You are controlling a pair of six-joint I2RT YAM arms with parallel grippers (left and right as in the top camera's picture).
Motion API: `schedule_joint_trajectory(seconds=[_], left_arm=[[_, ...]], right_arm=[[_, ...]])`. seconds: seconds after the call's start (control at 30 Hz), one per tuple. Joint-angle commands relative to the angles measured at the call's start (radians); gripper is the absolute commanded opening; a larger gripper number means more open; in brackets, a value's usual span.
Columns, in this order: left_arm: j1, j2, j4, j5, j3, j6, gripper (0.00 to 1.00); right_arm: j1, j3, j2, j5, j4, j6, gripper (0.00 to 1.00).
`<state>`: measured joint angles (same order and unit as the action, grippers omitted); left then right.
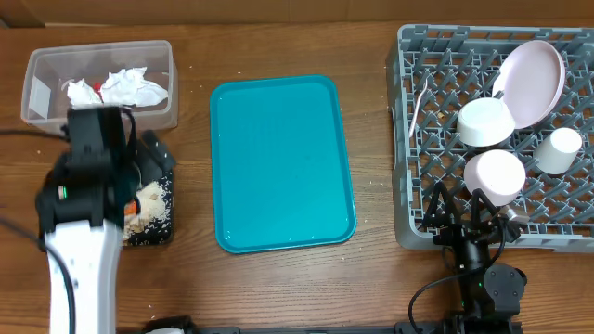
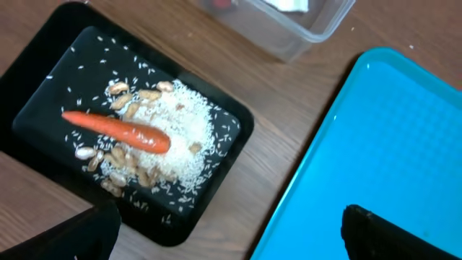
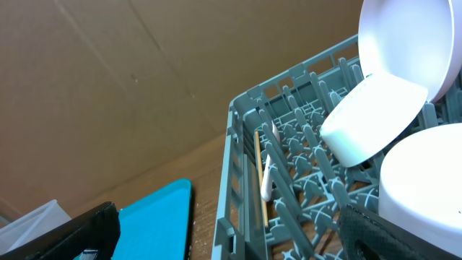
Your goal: Sort waste into correct bins and load items into the dishwasher rack
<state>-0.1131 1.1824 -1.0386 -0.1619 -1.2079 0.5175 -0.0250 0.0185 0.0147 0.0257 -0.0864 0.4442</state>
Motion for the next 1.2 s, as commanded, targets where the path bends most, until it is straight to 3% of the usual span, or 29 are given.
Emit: schedule_joint_trajectory(seconds=[0.0, 0.1, 0.13, 0.23, 0.33, 0.47, 0.67, 0.8, 1.17], left_arm=[[-0.001, -0.135, 0.122, -0.001, 0.21, -0.078, 1.0], [0.002, -0.266, 0.418, 0.13, 0.478, -0.194, 1.0], [0.002, -0.332, 0.637, 0.264, 0.64, -0.262, 1.0], [0.002, -0.42, 0.937, 0.421, 0.856, -0.363, 1.0], [0.002, -0.504, 1.19, 0.449, 1.051, -0.383, 1.0], [0.002, -0.594, 1.353, 0.436, 1.193, -0.382, 1.0], [0.003, -0.741, 1.214, 0.347, 1.202, -0.36, 1.0], [0.004, -0.908, 0.97, 0.304, 1.202, -0.362, 1.0], [0.004, -1.183, 0.973, 0.308, 1.202, -0.368, 1.0]], right_arm=[[-0.004, -0.011, -0.012, -0.009, 0.005, -0.006, 1.0], [-0.004, -0.011, -0.012, -0.009, 0.005, -0.006, 1.0], [-0.004, -0.011, -0.012, -0.009, 0.005, -0.006, 1.0], [-0.004, -0.011, -0.012, -0.009, 0.005, -0.006, 1.0], [-0.004, -0.011, -0.012, -0.009, 0.005, -0.006, 1.0], [-0.004, -0.011, -0.012, -0.009, 0.005, -0.006, 1.0], [-0.004, -0.011, -0.012, -0.009, 0.005, -0.006, 1.0], [-0.004, -0.011, -0.012, -0.009, 0.005, -0.006, 1.0], [-0.004, -0.011, -0.012, -0.009, 0.004, -0.006, 1.0]])
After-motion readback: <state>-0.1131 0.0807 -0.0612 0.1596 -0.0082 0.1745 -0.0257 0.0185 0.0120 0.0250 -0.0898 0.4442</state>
